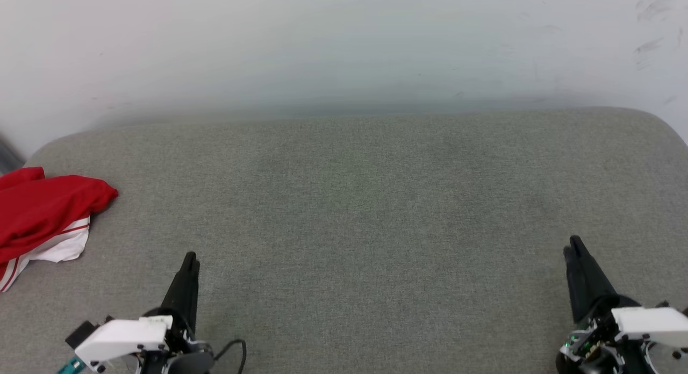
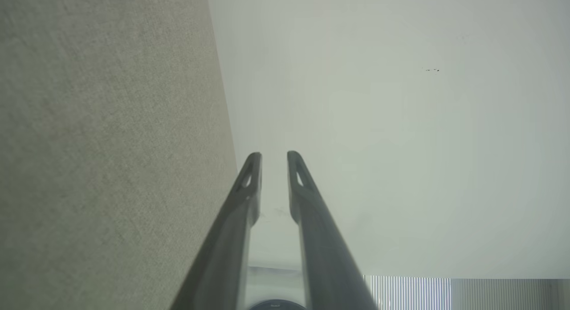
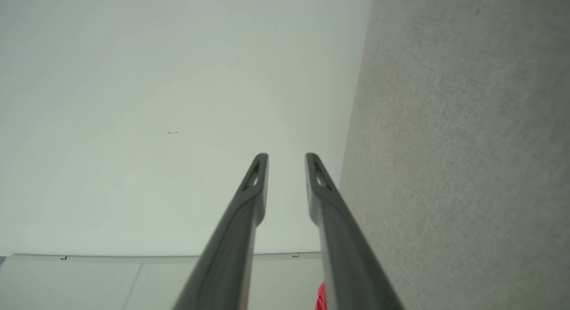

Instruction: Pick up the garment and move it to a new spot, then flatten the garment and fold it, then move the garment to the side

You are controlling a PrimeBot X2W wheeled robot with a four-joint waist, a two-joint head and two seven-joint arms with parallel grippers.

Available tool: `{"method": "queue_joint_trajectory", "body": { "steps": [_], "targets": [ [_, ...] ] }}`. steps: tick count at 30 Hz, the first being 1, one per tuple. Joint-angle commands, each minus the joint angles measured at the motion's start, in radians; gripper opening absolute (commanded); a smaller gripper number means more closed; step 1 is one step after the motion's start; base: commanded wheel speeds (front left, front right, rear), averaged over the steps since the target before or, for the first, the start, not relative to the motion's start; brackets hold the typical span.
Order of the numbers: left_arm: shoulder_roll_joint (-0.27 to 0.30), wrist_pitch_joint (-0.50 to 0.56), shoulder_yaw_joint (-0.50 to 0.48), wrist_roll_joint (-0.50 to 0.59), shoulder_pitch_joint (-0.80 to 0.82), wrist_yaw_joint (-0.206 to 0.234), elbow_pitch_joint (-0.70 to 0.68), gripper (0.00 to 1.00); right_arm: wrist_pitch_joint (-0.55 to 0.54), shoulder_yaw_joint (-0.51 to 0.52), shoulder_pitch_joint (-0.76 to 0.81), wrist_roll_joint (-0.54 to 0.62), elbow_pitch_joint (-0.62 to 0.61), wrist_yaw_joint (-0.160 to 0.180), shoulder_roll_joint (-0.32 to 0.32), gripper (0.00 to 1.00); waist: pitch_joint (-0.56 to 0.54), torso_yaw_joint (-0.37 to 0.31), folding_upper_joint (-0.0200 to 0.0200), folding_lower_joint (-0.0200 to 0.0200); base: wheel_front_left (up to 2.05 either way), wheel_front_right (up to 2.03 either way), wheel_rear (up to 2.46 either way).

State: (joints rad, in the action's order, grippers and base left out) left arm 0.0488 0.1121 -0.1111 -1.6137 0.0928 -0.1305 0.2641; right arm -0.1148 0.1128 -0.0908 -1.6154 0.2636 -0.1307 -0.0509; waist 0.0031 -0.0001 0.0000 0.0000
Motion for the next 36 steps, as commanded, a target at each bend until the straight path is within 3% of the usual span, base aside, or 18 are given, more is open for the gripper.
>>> {"method": "queue_joint_trajectory", "body": {
  "steps": [1, 2, 10, 16, 36],
  "targets": [
    [0.000, -0.001, 0.001, 0.000, -0.001, 0.000, 0.000, 0.00, 0.001, 0.000, 0.001, 0.000, 0.001, 0.000, 0.000, 0.00, 0.000, 0.000, 0.0000, 0.0000, 0.00, 0.00, 0.00],
    [-0.002, -0.002, 0.002, 0.000, -0.011, 0.000, 0.009, 1.00, 0.001, -0.001, 0.011, 0.000, 0.009, 0.000, 0.001, 1.00, 0.000, 0.000, 0.0000, 0.0000, 0.00, 0.00, 0.00],
    [-0.002, -0.040, 0.001, 0.034, -0.023, 0.000, -0.011, 1.00, 0.040, -0.001, 0.025, 0.036, 0.001, 0.000, 0.001, 1.00, 0.001, 0.000, 0.0000, 0.0000, 0.00, 0.00, 0.00],
    [-0.001, -0.069, -0.013, 0.147, -0.021, 0.009, -0.037, 1.00, 0.069, 0.011, 0.031, 0.140, -0.026, 0.000, 0.001, 1.00, 0.002, -0.001, 0.0000, 0.0000, 0.00, 0.00, 0.00],
    [0.000, -0.151, 0.033, 0.588, -0.044, 0.139, -0.148, 1.00, 0.152, -0.018, 0.060, 0.588, -0.154, 0.000, 0.000, 1.00, 0.007, -0.001, 0.0000, 0.0000, 0.00, 0.00, 0.00]
  ]
}}
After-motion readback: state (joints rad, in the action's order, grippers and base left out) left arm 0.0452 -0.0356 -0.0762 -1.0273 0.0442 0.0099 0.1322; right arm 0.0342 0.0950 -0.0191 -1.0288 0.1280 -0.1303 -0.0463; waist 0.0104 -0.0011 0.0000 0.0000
